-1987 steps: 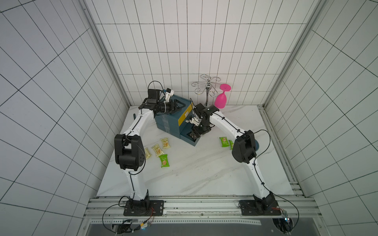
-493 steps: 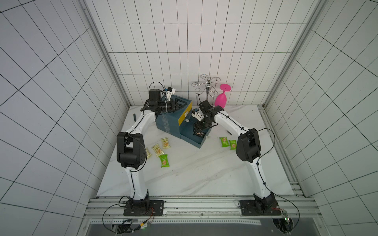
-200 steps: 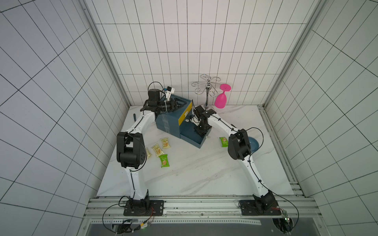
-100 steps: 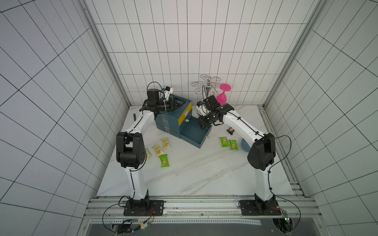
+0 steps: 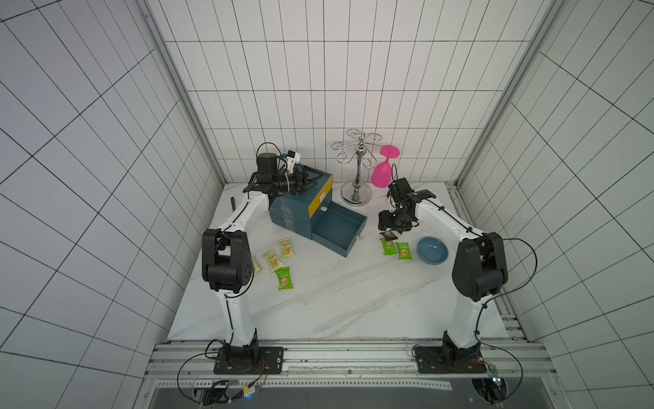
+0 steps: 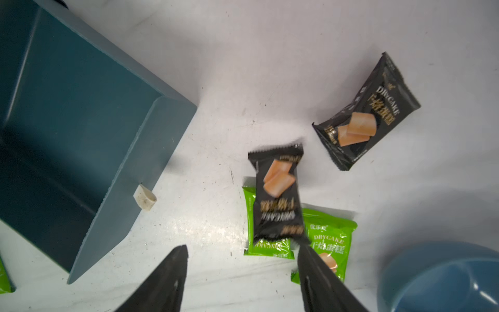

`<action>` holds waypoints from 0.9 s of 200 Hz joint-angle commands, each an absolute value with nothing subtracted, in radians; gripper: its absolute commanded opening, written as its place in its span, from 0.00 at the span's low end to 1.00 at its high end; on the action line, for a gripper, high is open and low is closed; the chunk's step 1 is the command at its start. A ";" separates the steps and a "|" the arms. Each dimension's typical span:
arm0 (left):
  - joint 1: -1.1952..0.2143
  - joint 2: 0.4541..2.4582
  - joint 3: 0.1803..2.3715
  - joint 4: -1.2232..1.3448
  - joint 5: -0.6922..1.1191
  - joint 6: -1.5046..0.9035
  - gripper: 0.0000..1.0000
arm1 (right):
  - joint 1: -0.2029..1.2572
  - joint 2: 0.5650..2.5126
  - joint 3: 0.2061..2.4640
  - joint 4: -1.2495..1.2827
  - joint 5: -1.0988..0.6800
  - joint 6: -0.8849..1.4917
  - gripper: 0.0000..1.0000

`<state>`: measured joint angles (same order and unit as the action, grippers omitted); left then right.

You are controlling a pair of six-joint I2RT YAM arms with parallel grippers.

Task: Take the cookies out of the drawer
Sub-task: Place the cookie at the center of the board, then close the drawer in the storage box.

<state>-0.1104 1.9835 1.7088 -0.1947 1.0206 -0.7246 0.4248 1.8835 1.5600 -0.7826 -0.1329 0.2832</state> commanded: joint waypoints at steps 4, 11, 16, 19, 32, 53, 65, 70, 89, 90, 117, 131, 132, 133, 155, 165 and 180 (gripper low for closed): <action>-0.111 2.026 1.676 -0.301 0.985 -0.706 0.71 | 0.414 1.792 1.436 -0.587 -0.303 0.439 0.69; -0.110 2.026 1.673 -0.312 0.982 -0.694 0.70 | 0.415 1.783 1.384 -0.498 -0.371 0.488 0.64; -0.110 2.027 1.669 -0.321 0.982 -0.688 0.70 | 0.416 1.783 1.342 -0.437 -0.412 0.527 0.59; -0.108 2.026 1.666 -0.325 0.982 -0.682 0.70 | 0.416 1.786 1.320 -0.396 -0.431 0.554 0.55; -0.105 2.026 1.653 -0.334 0.983 -0.668 0.69 | 0.422 1.819 1.257 -0.253 -0.500 0.659 0.36; -0.093 2.028 1.631 -0.339 0.986 -0.663 0.68 | 0.442 1.895 1.248 -0.158 -0.525 0.746 0.20; -0.092 2.027 1.619 -0.339 0.987 -0.657 0.68 | 0.451 1.940 1.269 -0.140 -0.530 0.767 0.14; -0.089 2.028 1.617 -0.339 0.988 -0.654 0.68 | 0.455 1.958 1.277 -0.141 -0.528 0.773 0.11; -0.087 2.036 1.618 -0.347 0.992 -0.646 0.67 | 0.463 2.012 1.296 -0.100 -0.524 0.805 0.07; -0.086 2.037 1.618 -0.347 0.992 -0.646 0.67 | 0.463 2.014 1.298 -0.099 -0.524 0.806 0.07; -0.084 2.047 1.609 -0.348 0.993 -0.641 0.67 | 0.476 2.092 1.344 -0.054 -0.540 0.845 0.04; -0.084 2.049 1.597 -0.346 0.992 -0.636 0.67 | 0.489 2.121 1.364 0.003 -0.559 0.878 0.04; -0.084 2.050 1.596 -0.346 0.992 -0.636 0.67 | 0.489 2.123 1.366 0.007 -0.560 0.881 0.04; -0.084 2.050 1.596 -0.345 0.992 -0.635 0.67 | 0.491 2.124 1.368 0.011 -0.561 0.884 0.04; -0.084 2.058 1.583 -0.345 0.993 -0.631 0.67 | 0.511 2.167 1.423 0.096 -0.585 0.931 0.06; -0.084 2.060 1.577 -0.342 0.991 -0.632 0.67 | 0.518 2.191 1.462 0.108 -0.597 0.943 0.07; -0.085 2.063 1.573 -0.340 0.991 -0.632 0.66 | 0.524 2.236 1.529 0.105 -0.617 0.952 0.07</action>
<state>-0.0895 1.9697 1.6608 -0.1673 1.0512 -0.6609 0.5030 2.1799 1.4189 0.0250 -0.5640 0.9012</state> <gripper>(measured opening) 0.665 0.068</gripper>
